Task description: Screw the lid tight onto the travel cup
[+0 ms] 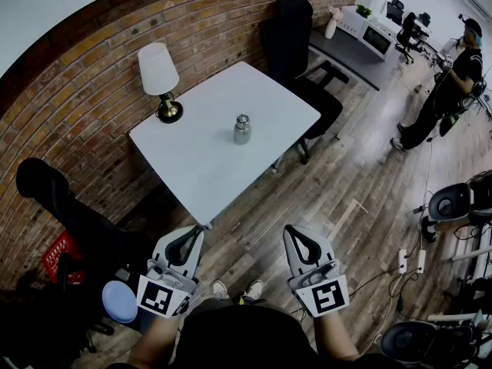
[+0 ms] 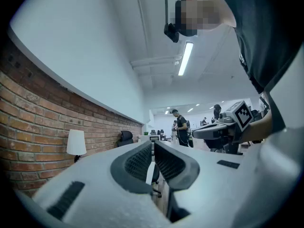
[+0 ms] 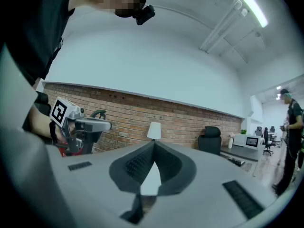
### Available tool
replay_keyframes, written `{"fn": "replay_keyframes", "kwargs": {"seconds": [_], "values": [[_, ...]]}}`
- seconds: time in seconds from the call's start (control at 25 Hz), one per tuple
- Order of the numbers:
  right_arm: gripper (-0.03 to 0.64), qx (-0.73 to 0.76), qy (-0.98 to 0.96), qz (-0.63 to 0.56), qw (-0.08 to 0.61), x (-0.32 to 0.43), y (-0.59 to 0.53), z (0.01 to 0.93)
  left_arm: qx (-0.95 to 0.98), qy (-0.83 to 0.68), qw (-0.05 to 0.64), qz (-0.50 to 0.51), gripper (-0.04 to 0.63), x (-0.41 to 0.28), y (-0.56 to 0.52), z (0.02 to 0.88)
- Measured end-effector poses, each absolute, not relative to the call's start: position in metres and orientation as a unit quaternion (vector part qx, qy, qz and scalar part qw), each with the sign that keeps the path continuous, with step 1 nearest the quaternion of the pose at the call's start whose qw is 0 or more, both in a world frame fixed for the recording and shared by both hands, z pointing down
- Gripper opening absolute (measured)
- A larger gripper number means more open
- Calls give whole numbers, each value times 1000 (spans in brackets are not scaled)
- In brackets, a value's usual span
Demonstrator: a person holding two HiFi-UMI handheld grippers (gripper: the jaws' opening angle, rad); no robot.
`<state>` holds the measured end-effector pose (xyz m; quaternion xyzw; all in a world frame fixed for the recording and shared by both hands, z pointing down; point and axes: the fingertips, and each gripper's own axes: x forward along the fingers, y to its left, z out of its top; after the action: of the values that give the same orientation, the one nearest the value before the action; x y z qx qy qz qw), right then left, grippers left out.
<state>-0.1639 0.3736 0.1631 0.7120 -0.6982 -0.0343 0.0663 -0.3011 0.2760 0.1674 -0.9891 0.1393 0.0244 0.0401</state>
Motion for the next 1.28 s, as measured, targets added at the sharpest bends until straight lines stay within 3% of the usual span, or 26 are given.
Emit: {"fn": "replay_keyframes", "kwargs": {"seconds": [0.16,1.28], "values": [[12,714,-696,-35,72,-158,376,165,-987,136,67,45,37,-296,274,159],[12,710,-703,-1,45,-70,387,199,-981,180,65,32,38,-224,256,173]]}}
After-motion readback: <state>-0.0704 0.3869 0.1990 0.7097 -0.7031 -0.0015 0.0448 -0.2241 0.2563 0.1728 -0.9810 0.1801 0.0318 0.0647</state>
